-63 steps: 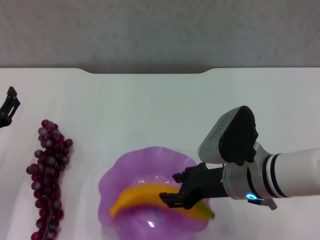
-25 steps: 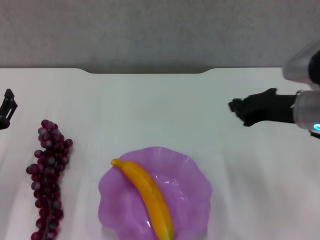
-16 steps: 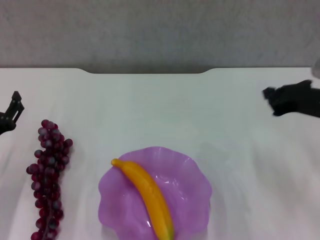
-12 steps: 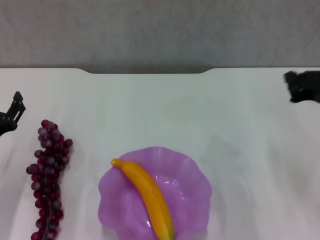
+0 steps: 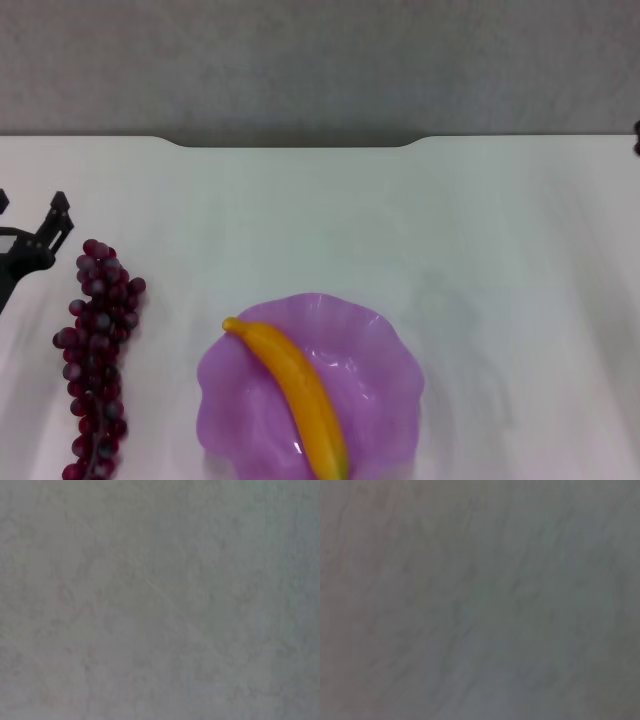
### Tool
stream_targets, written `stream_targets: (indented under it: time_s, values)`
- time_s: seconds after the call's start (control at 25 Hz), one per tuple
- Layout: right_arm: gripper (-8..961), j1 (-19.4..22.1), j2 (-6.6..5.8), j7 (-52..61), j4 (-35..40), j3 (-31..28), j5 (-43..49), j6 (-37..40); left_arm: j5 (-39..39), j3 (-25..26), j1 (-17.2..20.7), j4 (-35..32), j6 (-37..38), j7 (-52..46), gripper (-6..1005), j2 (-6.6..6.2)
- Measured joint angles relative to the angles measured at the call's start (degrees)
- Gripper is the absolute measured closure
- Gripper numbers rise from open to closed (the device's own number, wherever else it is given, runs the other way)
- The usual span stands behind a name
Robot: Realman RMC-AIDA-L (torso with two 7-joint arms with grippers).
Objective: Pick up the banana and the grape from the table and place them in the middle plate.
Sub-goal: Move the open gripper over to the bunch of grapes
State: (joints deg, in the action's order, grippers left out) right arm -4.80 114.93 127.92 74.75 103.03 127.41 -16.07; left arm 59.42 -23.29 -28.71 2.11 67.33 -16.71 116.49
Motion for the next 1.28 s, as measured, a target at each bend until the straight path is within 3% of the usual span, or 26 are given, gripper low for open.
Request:
stream_targets:
  time_s: [0.2,0.36,0.92,1.28]
  values:
    - [920,-0.97,0.04,3.98,-11.57,12.78,1.38,-29.91,0.83,0.00,-0.25,0.16,-0.47,-1.81,218,0.12]
    - [921,-2.38,-0.01,12.08,-18.04,18.43,1.25,-42.54,1.21,0.00,-0.28,0.17,-1.35,-4.46,220,0.05]
    - [929,-4.18,0.02,28.72,-32.12,22.36,1.15,-37.74,7.11,0.00,-1.56,0.47,-1.58,-6.88,227,0.22]
    - [929,-5.06,-0.13,30.67,-35.49,22.70,1.18,-30.00,11.70,-0.01,-2.41,-2.15,-1.01,-18.20,231,-0.21]
